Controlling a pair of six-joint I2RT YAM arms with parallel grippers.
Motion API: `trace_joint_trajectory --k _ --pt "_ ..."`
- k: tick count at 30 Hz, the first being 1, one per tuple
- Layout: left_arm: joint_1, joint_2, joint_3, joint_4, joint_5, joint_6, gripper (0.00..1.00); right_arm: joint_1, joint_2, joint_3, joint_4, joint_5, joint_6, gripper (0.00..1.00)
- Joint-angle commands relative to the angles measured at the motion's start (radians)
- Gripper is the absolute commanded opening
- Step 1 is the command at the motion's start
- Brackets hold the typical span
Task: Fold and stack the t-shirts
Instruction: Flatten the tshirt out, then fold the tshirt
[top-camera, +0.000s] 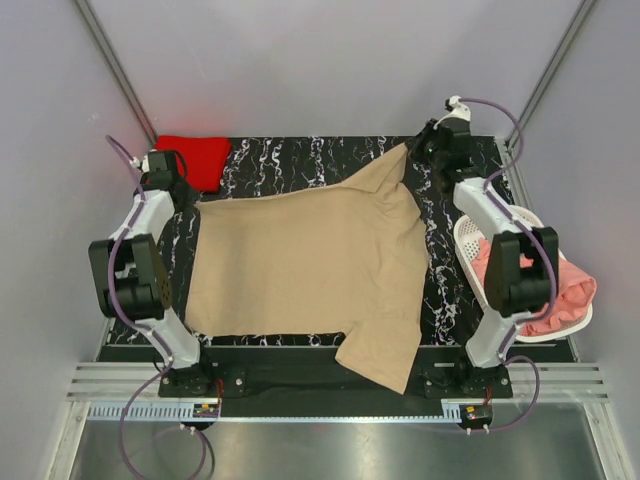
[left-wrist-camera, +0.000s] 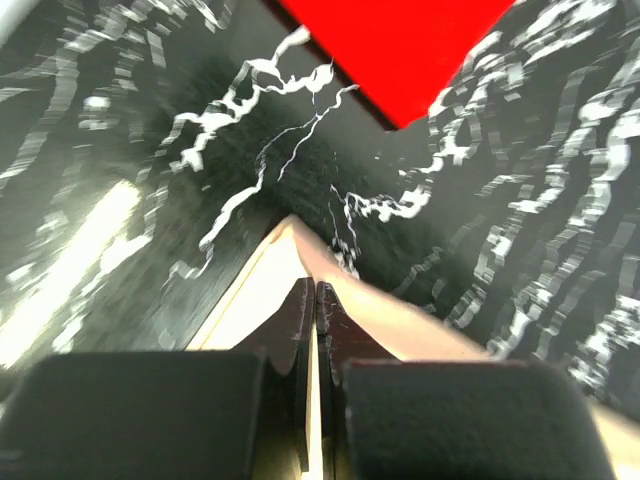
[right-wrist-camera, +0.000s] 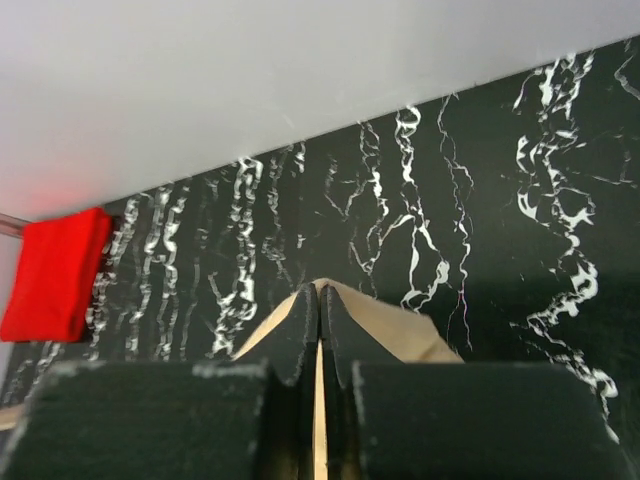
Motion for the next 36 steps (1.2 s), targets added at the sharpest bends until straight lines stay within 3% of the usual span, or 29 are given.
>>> trace_joint_trajectory --k 1,5,11,20,29,36 --pt "0.008 0.112 0.141 0.079 0.04 -0.003 0.0 -0.004 0.103 0.162 0.114 -0.006 -0.031 0.0" --pt "0.012 0.204 0.262 0.042 0.039 0.002 0.0 -0.004 0.238 0.283 0.065 -0.023 -0.044 0.0" --pt "0.018 0.263 0.337 -0.027 0.06 0.02 0.0 -0.007 0.278 0.401 -0.053 -0.007 -0.039 0.0" --pt "0.038 0.229 0.301 -0.122 0.097 0.019 0.0 -0.008 0.192 0.374 -0.257 -0.069 0.037 0.0" --pt "0.04 0.235 0.324 -0.301 0.171 0.052 0.0 -0.008 0.01 0.291 -0.545 -0.007 0.106 0.0" --pt "0.038 0.195 0.325 -0.425 0.129 0.103 0.0 -0.01 -0.107 0.246 -0.806 0.01 0.136 0.0"
